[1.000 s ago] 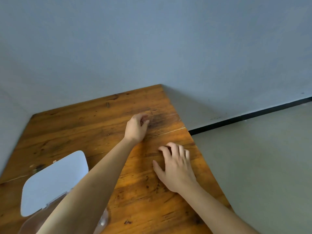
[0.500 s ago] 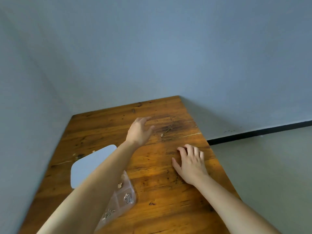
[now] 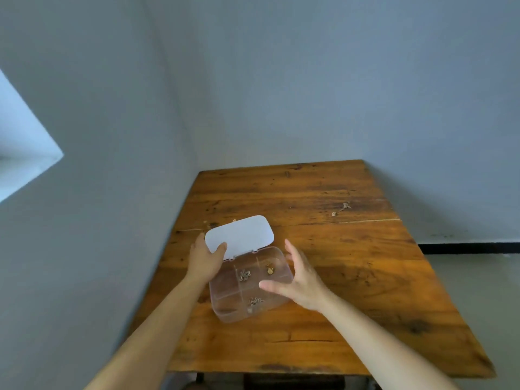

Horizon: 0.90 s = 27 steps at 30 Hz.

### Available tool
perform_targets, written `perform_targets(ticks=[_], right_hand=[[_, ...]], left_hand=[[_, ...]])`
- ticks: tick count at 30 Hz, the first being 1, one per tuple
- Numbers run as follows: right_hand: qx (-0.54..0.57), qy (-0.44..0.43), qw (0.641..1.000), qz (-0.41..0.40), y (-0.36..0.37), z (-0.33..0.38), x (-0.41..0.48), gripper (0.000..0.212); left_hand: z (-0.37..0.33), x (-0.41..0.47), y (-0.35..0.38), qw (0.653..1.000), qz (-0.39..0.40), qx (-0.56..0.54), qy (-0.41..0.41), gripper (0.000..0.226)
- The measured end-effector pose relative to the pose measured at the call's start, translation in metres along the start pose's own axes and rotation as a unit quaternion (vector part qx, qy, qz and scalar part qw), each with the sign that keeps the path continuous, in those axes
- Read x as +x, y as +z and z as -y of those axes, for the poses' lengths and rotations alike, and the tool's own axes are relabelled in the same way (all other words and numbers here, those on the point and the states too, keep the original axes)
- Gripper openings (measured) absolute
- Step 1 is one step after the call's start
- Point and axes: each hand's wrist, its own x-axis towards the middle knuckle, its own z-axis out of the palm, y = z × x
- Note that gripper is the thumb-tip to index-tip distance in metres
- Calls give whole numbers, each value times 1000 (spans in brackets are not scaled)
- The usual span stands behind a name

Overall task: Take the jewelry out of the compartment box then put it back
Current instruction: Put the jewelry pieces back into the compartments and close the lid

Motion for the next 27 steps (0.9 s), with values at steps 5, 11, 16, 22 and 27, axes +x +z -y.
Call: perform_targets(ticks=[5, 11, 16, 22, 27], right_hand=[[-67, 7, 997, 37, 9, -3, -4, 147], [-47, 15, 998, 30, 8, -7, -3, 142], [-44, 19, 999, 22, 10, -7, -5, 142], [-55, 31, 998, 16, 14, -5, -7, 143], [-68, 24, 997, 19, 10, 6, -10, 159]], left_hand=[[1, 0, 6, 993, 26, -101, -54, 67], [-8, 6, 10, 977, -1, -189, -97, 74], [-22, -5, 6, 977, -33, -204, -57, 81], [-19, -34, -3, 983, -62, -165, 58, 83], [-10, -63, -9, 977, -51, -171, 116, 84]])
